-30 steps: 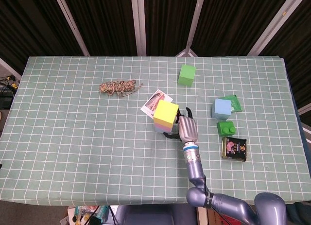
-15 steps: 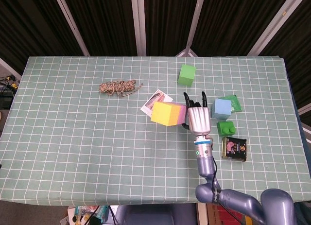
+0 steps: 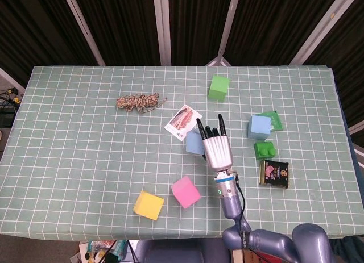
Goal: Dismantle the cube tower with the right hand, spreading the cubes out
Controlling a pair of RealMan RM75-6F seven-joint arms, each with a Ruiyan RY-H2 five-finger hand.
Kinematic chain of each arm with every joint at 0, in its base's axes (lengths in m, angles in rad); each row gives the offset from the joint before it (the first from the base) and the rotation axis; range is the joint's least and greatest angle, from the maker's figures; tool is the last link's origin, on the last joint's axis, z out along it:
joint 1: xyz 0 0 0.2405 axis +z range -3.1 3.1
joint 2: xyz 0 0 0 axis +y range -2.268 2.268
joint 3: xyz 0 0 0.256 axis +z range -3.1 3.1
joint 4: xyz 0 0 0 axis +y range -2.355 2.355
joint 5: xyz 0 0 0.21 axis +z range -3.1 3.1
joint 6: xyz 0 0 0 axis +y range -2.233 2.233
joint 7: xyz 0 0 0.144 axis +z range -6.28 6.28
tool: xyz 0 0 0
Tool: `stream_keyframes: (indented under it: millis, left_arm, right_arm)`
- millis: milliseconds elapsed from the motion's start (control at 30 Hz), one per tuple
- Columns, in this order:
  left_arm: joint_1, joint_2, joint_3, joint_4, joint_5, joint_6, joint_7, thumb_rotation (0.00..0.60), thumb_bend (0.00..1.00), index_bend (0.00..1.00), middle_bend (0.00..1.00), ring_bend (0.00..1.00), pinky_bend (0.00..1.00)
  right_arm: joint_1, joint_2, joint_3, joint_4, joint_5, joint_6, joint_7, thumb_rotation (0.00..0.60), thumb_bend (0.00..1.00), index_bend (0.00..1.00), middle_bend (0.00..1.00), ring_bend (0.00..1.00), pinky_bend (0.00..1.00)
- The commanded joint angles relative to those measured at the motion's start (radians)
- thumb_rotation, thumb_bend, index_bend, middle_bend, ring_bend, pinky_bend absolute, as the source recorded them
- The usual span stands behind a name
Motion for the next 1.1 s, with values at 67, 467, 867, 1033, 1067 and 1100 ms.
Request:
stream_keyframes:
  millis: [67, 467, 867, 1033, 1067, 1100]
  left_arm:
    - [-0.002, -0.002, 0.000, 0.000, -0.001, -0.003, 0.004, 0.600, 0.19, 0.22, 0.00, 0.00, 0.08]
    - [-0.005, -0.007, 0.001, -0.001, 0.001, -0.006, 0.015, 0.600, 0.19, 0.22, 0.00, 0.00, 0.08]
    - [-0.004, -0.007, 0.001, -0.001, 0.002, -0.003, 0.015, 0.600, 0.19, 0.22, 0.00, 0.00, 0.08]
    - [-0.005, -0.002, 0.004, -0.001, 0.006, -0.009, 0.009, 0.600, 0.19, 0.22, 0.00, 0.00, 0.08]
    - [-0.005, -0.001, 0.006, -0.001, 0.008, -0.009, 0.007, 0.600, 0.19, 0.22, 0.00, 0.00, 0.08]
    - [-0.005, -0.001, 0.006, -0.001, 0.009, -0.008, 0.007, 0.600, 0.19, 0.22, 0.00, 0.00, 0.08]
  right_arm:
    - [0.003, -0.008, 0.037, 0.018, 0.034, -0.031, 0.007, 0.600, 0.36, 0.13, 0.71, 0.46, 0.02]
    - [0.006, 0.013, 0.178, 0.019, 0.158, -0.138, 0.183, 0.600, 0.36, 0.14, 0.71, 0.46, 0.02]
    - [-0.049, 0.082, 0.225, -0.177, 0.357, -0.368, 0.412, 0.600, 0.36, 0.15, 0.69, 0.44, 0.01]
    - [-0.054, 0.131, 0.203, -0.241, 0.406, -0.454, 0.430, 0.600, 0.23, 0.08, 0.27, 0.19, 0.00]
    - [-0.052, 0.142, 0.196, -0.246, 0.407, -0.468, 0.428, 0.600, 0.19, 0.05, 0.21, 0.15, 0.00]
    - [-0.050, 0.149, 0.191, -0.250, 0.406, -0.475, 0.426, 0.600, 0.14, 0.02, 0.12, 0.12, 0.00]
